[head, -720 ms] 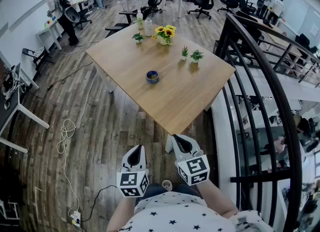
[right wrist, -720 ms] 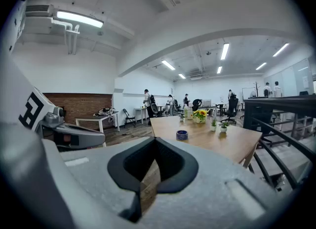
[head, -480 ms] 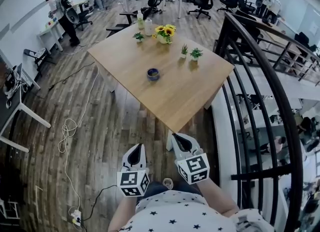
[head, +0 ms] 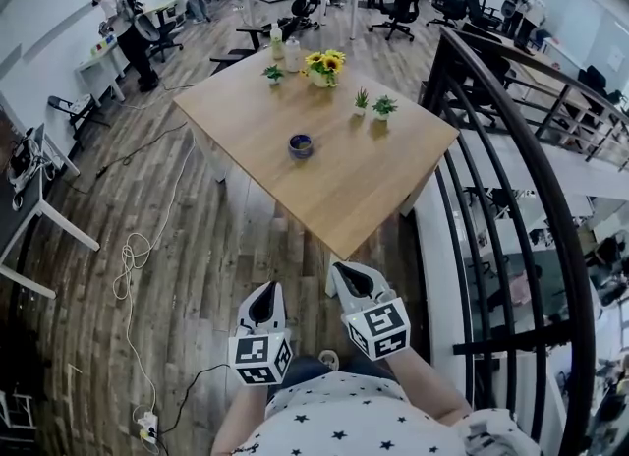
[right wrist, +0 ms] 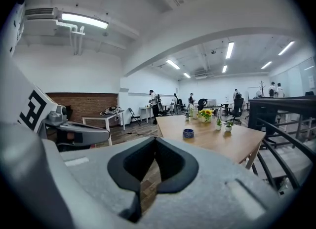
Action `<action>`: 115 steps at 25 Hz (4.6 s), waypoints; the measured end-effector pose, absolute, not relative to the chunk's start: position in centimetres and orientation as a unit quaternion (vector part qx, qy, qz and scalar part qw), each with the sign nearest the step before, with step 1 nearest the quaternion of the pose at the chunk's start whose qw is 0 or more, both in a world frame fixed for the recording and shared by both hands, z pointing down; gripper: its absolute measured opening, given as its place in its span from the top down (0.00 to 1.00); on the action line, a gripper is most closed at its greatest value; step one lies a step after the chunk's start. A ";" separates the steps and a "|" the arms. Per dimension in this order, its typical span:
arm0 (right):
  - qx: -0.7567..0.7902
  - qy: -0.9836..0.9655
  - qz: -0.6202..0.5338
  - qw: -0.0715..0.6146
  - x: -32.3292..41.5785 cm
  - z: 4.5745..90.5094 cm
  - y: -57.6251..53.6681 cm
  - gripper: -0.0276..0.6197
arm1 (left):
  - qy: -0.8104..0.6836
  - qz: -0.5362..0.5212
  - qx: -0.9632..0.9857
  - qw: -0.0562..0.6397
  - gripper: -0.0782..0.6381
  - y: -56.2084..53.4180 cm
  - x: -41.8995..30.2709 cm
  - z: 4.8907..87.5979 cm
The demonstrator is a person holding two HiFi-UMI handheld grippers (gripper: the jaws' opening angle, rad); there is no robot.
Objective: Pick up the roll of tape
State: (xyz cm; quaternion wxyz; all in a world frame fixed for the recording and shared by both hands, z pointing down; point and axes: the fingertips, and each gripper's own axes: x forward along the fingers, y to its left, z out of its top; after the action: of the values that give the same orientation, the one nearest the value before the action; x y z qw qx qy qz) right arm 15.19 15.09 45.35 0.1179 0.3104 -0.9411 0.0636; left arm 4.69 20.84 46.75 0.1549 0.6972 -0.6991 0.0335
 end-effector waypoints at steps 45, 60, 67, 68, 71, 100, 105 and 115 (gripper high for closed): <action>0.286 -0.947 0.075 0.125 6.9 46.5 1.3 0.66 | -0.708 0.020 0.685 0.173 0.65 8.3 -3.2 47.6; 0.352 -0.924 0.086 0.121 -0.9 46.1 -11.0 0.66 | -0.664 0.042 0.727 0.171 0.65 -4.5 -11.8 47.2; 0.382 -0.911 0.090 0.126 -3.7 46.4 -16.2 0.66 | -0.637 0.049 0.749 0.175 0.65 -10.0 -14.9 47.6; 0.386 -0.909 0.091 0.127 -4.0 46.4 -16.9 0.66 | -0.634 0.049 0.752 0.176 0.65 -10.8 -15.2 47.6; 0.397 -0.904 0.091 0.129 -4.6 46.4 -19.0 0.66 | -0.625 0.051 0.758 0.179 0.65 -13.0 -16.1 47.6; 0.479 -0.838 0.144 0.217 -5.1 57.7 -33.6 0.66 | -0.583 0.072 0.777 0.227 0.65 -23.3 -21.5 53.2; 0.480 -0.827 0.166 0.242 -4.4 60.7 -35.1 0.66 | -0.577 0.086 0.779 0.232 0.65 -24.9 -21.3 54.2; 0.470 -0.816 0.193 0.277 -4.2 64.5 -36.5 0.69 | -0.571 0.097 0.780 0.237 0.65 -28.4 -20.9 55.4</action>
State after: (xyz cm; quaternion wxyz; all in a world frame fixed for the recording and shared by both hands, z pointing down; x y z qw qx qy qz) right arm -4.21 -36.53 64.52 0.2767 0.4699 -0.8157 0.1929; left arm -20.91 -28.38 55.43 0.2371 0.7799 -0.5711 0.0966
